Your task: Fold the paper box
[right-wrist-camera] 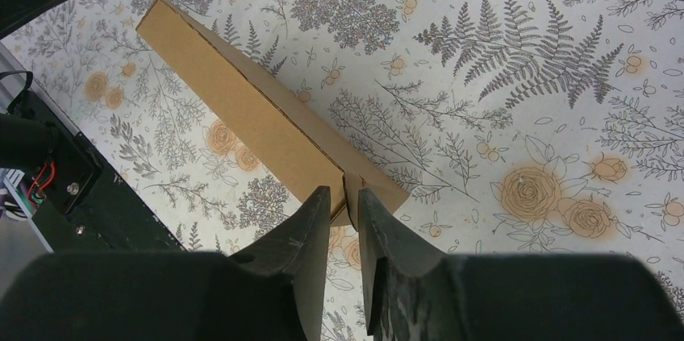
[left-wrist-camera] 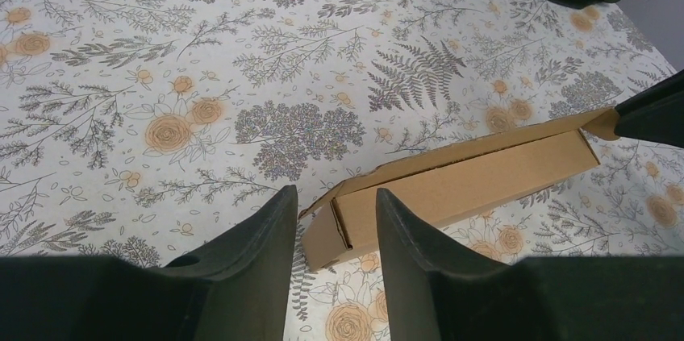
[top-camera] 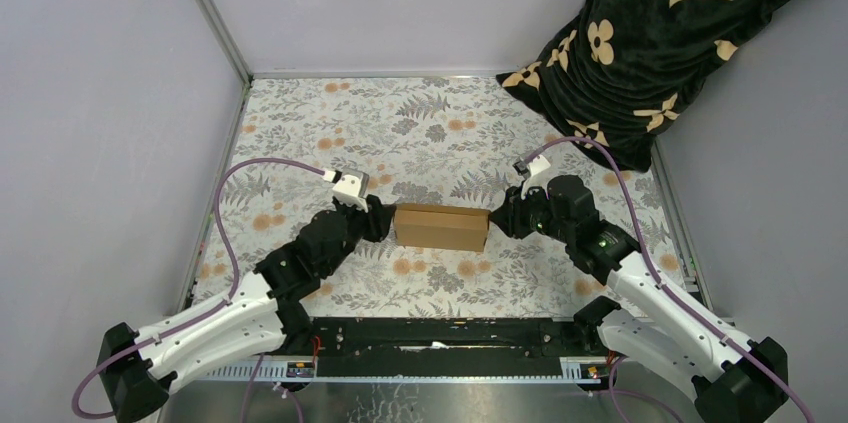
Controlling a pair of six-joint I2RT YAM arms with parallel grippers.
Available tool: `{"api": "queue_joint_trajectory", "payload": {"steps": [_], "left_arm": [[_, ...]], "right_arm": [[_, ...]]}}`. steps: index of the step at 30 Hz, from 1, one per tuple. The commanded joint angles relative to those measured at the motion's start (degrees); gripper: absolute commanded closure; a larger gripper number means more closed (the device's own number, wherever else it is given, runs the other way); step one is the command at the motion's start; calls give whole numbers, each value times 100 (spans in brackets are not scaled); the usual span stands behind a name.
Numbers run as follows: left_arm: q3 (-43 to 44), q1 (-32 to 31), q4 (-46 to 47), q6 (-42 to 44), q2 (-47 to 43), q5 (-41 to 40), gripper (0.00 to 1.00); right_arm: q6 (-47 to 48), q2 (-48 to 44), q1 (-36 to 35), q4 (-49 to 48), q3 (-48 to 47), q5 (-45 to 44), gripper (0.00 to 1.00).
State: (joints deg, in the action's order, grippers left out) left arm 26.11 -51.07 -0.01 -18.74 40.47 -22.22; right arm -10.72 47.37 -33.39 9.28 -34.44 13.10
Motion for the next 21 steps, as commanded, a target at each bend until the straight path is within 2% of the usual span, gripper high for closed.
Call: {"api": "queue_joint_trajectory", "payload": {"steps": [1,13,16,21], "left_arm": [[-66,-47,88,-33,23,-185,54],[-103,-49,124,-13,73,-181,52],[-156,-51,129,-28,90,-204,57],[-158,-50,124,-41,146,-279,57]], "right_arm": [[57,-14,-69,-328,-45,-14,74],[66,17,-70,-354,-41,-35,75],[61,22,-72,-356,-33,-37,75],[61,26,-71,-357,-38,-28,75]]}}
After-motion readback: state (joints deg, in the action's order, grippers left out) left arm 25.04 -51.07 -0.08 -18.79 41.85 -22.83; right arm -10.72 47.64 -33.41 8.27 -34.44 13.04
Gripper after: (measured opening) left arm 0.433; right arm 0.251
